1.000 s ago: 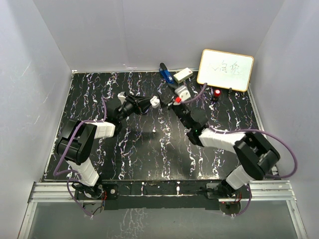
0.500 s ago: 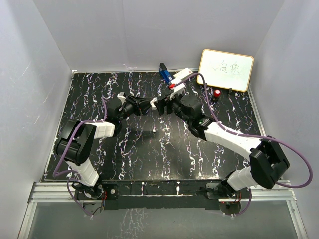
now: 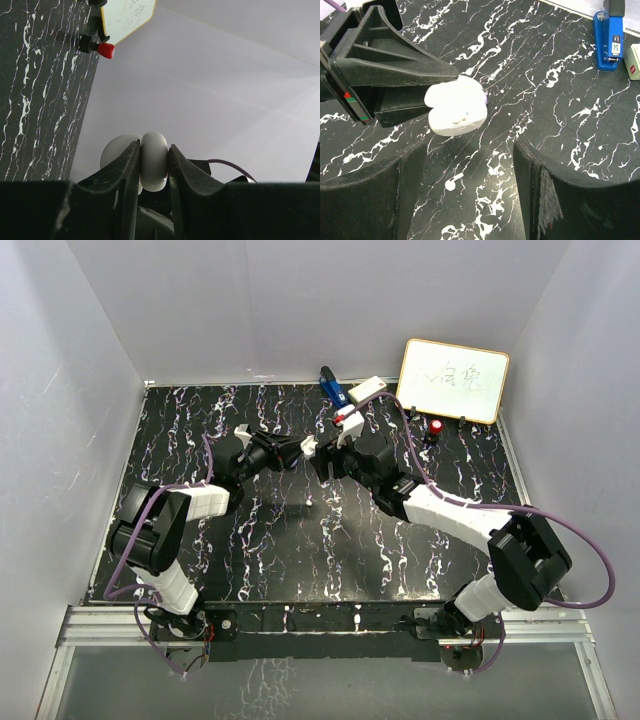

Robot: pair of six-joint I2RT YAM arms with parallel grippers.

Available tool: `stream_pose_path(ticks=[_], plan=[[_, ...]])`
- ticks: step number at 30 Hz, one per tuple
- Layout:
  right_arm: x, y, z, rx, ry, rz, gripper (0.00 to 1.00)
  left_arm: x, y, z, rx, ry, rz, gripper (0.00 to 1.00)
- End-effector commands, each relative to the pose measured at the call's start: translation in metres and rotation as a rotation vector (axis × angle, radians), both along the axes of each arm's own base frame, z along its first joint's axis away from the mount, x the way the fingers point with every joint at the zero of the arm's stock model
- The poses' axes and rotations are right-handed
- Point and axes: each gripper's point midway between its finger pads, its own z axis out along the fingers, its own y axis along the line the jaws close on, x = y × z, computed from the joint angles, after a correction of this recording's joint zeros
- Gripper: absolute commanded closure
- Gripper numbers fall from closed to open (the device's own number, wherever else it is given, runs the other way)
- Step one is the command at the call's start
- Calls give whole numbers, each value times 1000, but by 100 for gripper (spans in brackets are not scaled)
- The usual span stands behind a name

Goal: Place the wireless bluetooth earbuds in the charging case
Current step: Place the earbud in the charging case.

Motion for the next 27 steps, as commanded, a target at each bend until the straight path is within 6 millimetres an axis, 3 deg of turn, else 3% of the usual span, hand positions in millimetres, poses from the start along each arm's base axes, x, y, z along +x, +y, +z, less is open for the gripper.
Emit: stream_pose_path(ticks=[1,15,27], plan=[[9,4,27,53,-54,-28,32,-4,1,33,-18,-87,-7,100],[13,5,50,96,-89,-39,32,-7,1,33,-6,-86,-18,100],[21,3,45,97,-66,-58,32,-12,0,38,-4,-98,-35,100]])
